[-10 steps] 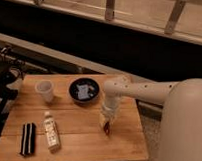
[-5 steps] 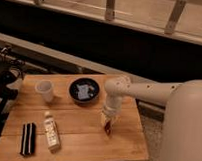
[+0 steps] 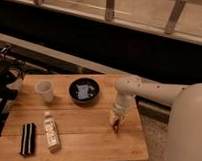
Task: Drag the pepper across the table
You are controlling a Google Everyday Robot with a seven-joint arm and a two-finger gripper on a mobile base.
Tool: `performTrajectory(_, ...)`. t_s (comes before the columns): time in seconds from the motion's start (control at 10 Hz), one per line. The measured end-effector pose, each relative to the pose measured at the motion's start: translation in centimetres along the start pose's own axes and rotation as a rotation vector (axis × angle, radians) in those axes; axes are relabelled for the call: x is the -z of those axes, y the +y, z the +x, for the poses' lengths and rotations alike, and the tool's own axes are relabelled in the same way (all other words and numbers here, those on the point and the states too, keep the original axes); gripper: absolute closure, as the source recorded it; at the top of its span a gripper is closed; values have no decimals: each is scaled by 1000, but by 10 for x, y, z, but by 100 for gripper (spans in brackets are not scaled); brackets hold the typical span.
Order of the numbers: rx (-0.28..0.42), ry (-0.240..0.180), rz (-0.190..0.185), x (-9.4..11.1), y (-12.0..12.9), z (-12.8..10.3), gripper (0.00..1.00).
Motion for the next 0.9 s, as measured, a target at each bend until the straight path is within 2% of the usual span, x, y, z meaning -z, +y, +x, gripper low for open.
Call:
performTrajectory(0.2,-25,5,-3,1,-6,-3,95)
performTrajectory(0.4,0,-2,0,0,-7,3,99)
performTrajectory(0.9,-4,0,2,0,-9,5,99)
